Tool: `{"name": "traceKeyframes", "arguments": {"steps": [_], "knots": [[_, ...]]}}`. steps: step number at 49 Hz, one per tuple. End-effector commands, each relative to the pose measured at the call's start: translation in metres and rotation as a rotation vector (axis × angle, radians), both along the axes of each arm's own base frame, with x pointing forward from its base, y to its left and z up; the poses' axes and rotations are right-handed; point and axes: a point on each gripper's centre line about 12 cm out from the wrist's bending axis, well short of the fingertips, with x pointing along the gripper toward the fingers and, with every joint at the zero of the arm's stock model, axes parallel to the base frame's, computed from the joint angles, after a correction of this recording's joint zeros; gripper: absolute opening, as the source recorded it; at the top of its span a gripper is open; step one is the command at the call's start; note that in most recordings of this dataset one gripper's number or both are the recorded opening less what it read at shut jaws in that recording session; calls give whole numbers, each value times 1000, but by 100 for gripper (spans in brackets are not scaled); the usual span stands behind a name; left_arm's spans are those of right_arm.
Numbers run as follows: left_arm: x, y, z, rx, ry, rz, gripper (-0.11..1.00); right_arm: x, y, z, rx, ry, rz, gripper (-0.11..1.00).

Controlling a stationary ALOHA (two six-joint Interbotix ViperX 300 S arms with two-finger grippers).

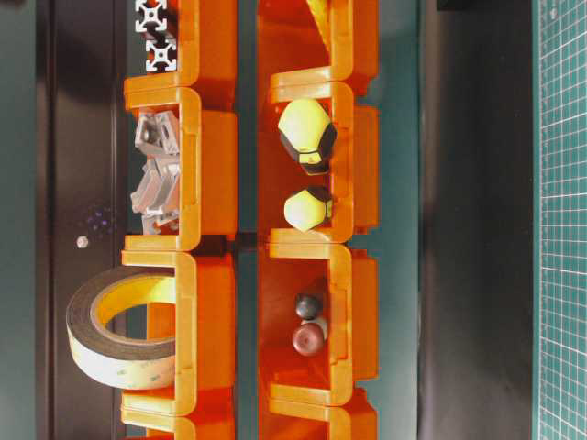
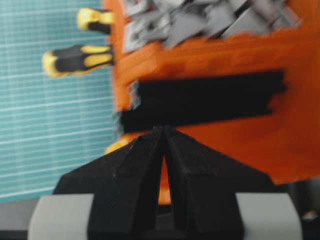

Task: Pick corner brachets from container rack with right arm.
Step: 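Move the right gripper up over the bin of silver corner brackets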

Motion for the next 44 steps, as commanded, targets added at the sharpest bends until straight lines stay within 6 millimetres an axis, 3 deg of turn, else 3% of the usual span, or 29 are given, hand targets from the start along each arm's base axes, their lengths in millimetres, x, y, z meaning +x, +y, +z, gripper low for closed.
{"name": "traceKeyframes", "arguments": {"steps": [1,15,19,25,30,33,44], "knots": [[2,0,14,1,-34,-1,0,17,-8,15,-41,-2,4,0],[2,-1,16,-5,-32,-5,0,58,-21,3,-47,43,5,4],[3,-1,14,-11,-20,-4,0,66,-24,2,-47,47,1,20],[3,-2,14,-20,-18,-5,0,75,-28,-4,-45,61,-3,59],[3,-2,15,-32,-21,-3,0,85,-29,-13,-44,70,-1,81],[3,-2,18,-39,-27,-4,0,89,-30,-16,-44,74,1,86],[3,-2,20,-43,-31,-5,0,103,-39,-30,-40,95,-12,85]]}}
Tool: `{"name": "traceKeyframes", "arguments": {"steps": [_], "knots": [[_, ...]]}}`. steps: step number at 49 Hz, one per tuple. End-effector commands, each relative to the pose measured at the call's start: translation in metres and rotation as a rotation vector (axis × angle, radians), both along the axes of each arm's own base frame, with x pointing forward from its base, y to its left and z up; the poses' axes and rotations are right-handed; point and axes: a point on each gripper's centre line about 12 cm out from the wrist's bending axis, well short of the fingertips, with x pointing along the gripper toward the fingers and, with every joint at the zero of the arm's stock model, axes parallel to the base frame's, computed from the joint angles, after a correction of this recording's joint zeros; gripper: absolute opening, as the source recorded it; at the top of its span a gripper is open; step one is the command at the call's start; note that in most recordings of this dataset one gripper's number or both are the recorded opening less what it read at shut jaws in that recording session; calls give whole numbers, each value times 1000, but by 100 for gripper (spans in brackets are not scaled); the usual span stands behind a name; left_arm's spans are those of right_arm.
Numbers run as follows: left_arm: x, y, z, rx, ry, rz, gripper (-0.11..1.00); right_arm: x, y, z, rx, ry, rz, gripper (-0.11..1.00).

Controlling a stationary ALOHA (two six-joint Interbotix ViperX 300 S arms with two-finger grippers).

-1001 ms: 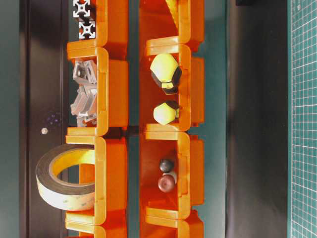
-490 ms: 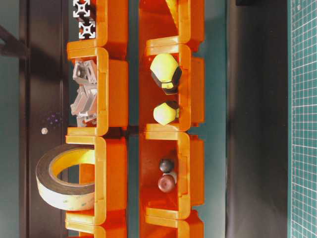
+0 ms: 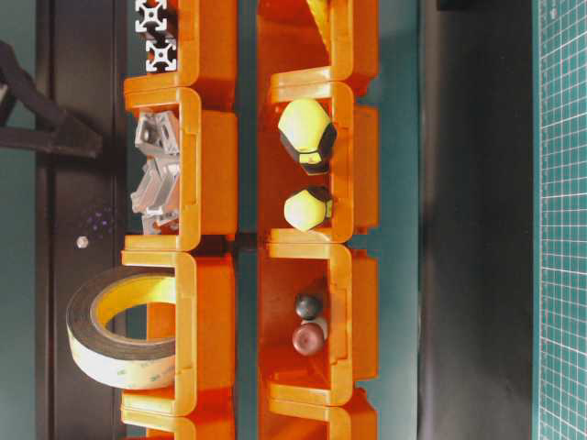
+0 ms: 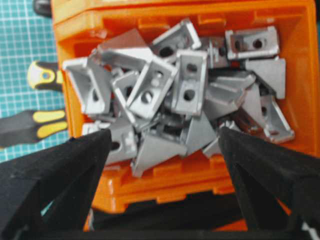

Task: Pick corner brachets from container rack with right arm.
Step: 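Move the right gripper up over the bin of silver corner brackets, then lower the right gripper into the bin and close on corner brackets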

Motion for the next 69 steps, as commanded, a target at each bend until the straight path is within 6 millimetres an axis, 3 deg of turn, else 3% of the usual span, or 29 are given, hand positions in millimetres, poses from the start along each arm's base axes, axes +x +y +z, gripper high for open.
{"name": "traceKeyframes", "arguments": {"steps": [1,21,36,41,49,58,69], "knots": [[2,-1,11,-2,-28,-3,0,5,-6,9,-12,-44,-11,85],[3,-2,8,-2,-6,-10,0,20,-30,-5,-16,-45,-49,85],[3,-1,8,0,-5,-5,0,28,-31,-21,-5,-5,-49,83],[3,-1,7,0,-3,-5,0,27,-29,-22,2,-2,-57,72],[3,-1,7,2,-2,-4,0,28,-21,-18,-1,-4,-36,33],[2,0,8,0,-5,2,0,29,-12,-2,-9,-48,-17,33],[0,0,9,1,-6,0,0,17,-3,35,-24,-135,-5,28]]}}
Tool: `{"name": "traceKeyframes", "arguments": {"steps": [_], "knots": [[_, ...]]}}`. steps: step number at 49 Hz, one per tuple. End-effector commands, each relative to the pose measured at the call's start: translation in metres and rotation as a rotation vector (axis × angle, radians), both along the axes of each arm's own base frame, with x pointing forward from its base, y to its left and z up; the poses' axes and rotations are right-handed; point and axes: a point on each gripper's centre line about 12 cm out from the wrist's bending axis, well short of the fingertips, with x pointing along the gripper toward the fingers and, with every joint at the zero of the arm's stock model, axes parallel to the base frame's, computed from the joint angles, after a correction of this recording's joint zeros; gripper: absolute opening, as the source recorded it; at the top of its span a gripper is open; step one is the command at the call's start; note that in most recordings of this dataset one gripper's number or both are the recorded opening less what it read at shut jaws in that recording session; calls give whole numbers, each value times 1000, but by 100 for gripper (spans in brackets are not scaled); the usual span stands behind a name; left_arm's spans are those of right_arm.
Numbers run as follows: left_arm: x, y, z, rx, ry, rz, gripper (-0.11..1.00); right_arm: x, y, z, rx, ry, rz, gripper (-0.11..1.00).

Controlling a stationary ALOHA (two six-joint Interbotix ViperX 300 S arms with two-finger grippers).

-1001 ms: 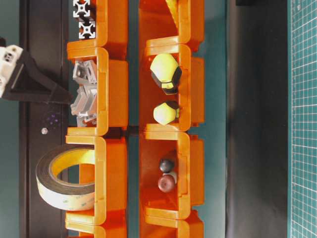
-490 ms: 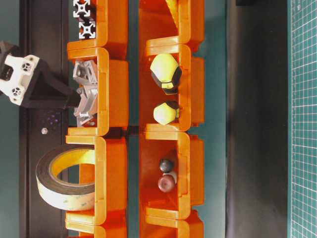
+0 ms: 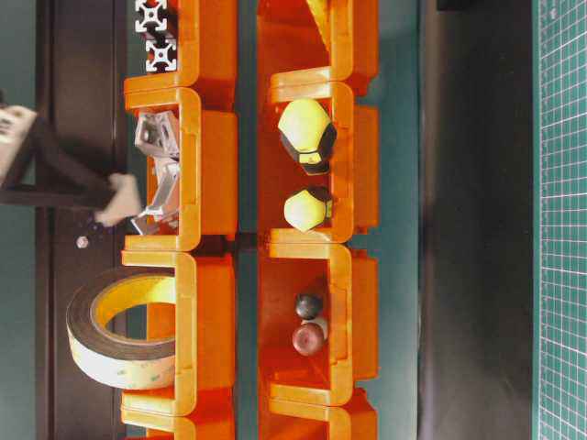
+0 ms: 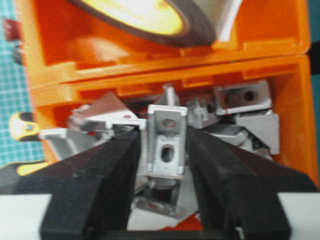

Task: Pick corner brachets from container rack with right arm.
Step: 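Lower the right gripper into the bin and close on corner brackets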

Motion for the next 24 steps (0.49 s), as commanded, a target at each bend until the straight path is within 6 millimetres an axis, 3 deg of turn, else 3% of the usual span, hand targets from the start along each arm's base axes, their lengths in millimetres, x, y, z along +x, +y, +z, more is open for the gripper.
{"name": "traceKeyframes", "arguments": {"steps": [1,12,24], "knots": [[-1,0,13,1,-35,-1,0,-16,7,42,-20,-102,6,28],[-4,0,13,7,-20,-3,0,-47,18,71,-12,-208,-12,28],[-7,0,14,5,-20,-2,0,-61,22,71,-36,-334,18,28]]}}
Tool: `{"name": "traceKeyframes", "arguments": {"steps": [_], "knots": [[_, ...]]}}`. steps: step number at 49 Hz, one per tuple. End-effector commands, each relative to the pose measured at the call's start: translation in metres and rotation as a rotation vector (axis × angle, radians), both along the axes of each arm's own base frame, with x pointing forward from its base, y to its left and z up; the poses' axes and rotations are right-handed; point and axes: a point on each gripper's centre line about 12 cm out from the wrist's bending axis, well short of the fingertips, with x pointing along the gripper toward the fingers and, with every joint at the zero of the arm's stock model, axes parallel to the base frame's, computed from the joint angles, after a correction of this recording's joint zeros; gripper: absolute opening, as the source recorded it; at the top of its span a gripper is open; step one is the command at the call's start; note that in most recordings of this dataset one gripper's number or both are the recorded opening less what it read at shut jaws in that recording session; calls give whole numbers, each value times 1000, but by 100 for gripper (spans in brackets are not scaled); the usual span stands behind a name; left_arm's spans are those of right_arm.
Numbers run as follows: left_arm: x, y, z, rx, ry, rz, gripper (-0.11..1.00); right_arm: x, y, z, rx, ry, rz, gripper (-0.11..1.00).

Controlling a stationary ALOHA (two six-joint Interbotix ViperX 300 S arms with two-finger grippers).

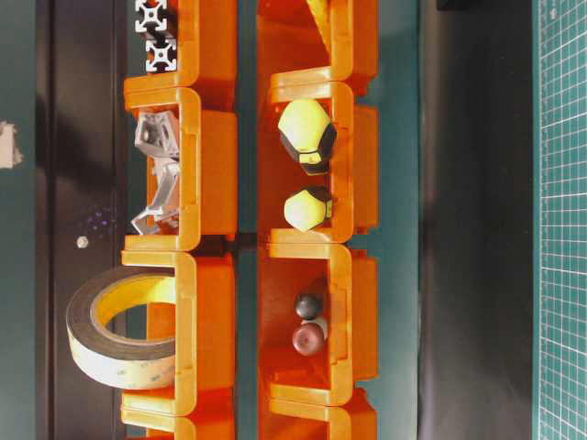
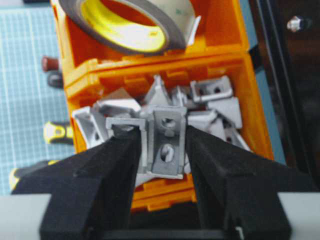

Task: Pick corner brachets from container rack with right arm.
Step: 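Lower the right gripper into the bin and close on corner brackets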

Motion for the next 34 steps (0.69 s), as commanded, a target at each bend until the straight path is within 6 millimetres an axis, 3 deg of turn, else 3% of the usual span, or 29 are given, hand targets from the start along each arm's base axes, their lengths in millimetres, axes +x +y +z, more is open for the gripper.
{"name": "traceKeyframes", "arguments": {"steps": [1,23,34], "knots": [[1,0,12,5,-32,-2,0,-8,3,12,-23,-98,17,28],[-2,0,15,-3,-48,2,0,-20,6,6,-26,-162,24,28],[-3,-2,20,-4,-78,-12,0,-32,19,6,-21,-190,56,28]]}}
